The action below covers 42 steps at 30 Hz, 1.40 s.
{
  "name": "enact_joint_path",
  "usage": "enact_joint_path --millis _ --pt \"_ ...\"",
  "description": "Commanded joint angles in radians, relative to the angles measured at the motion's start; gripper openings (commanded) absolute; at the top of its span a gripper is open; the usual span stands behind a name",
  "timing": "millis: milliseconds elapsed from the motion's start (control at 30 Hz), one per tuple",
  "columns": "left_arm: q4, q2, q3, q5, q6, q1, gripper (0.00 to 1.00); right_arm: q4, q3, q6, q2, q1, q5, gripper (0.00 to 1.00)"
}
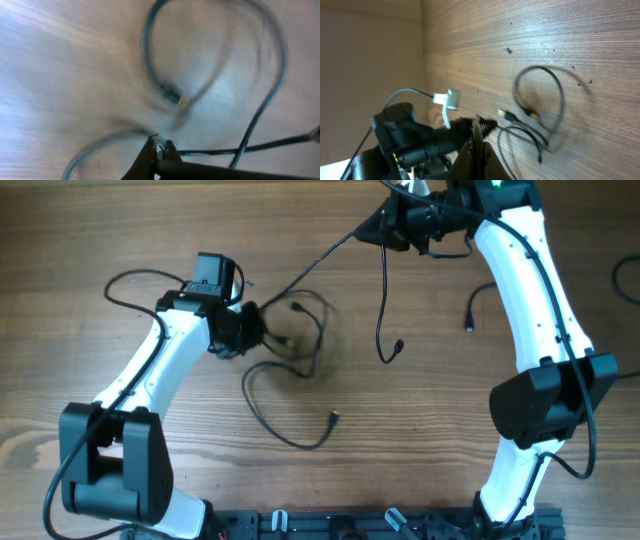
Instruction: Untangle cables
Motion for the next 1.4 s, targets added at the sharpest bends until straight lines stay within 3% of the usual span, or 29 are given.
enact_joint_path --millis 0,67,167,200,233,433,667,900,1067,1167,1300,1367 --pt "0.094 0.007 -0.025 -0.338 -0.055 0.032 0.04 0.003 0.021 -0.061 -0.012 -0.039 0.073 0.04" --pt "0.208 0.008 -0.026 -0.339 -0.035 0.004 0.04 -0.008 0.021 -0.072 -0.012 -0.031 0.072 0.04" --pt "0.33 0.014 -0.026 -0.344 0.108 -0.053 0.04 -0.025 0.021 -0.084 -0.012 -0.025 0.072 0.04" --pt "0.344 0.015 -0.026 -0.37 0.135 -0.071 0.04 -0.03 0.021 -0.085 -0.012 -0.025 0.072 0.04" --pt "0.352 0.015 -0.026 -0.485 0.173 -0.105 0.04 -0.032 0.021 -0.085 -0.012 -0.025 0.072 0.04" --pt "0.229 0.015 -0.026 -0.705 0.371 -0.185 0.04 -0.032 0.021 -0.084 -0.012 -0.025 0.072 0.04" --pt "0.118 0.005 -0.025 -0.872 0.373 -0.228 0.04 -0.032 0.021 -0.085 -0.012 -0.025 0.072 0.04" --pt "0.136 -0.095 -0.025 -0.946 0.491 -0.243 0.04 -0.037 0.021 -0.089 -0.012 -0.025 0.072 0.04" --pt "0.185 -0.211 -0.025 -0.939 0.643 -0.244 0.04 -0.038 0.021 -0.093 -0.012 -0.025 0.072 0.04" --pt "0.2 -0.28 -0.025 -0.863 0.69 -0.248 0.04 -0.038 0.021 -0.097 -0.012 -0.025 0.071 0.04" --pt "0.178 -0.336 -0.025 -0.647 0.708 -0.247 0.04 -0.051 0.021 -0.137 -0.012 -0.025 0.072 0.04" --pt "0.14 -0.344 -0.025 -0.367 0.685 -0.247 0.04 -0.066 0.021 -0.171 -0.012 -0.024 0.076 0.04"
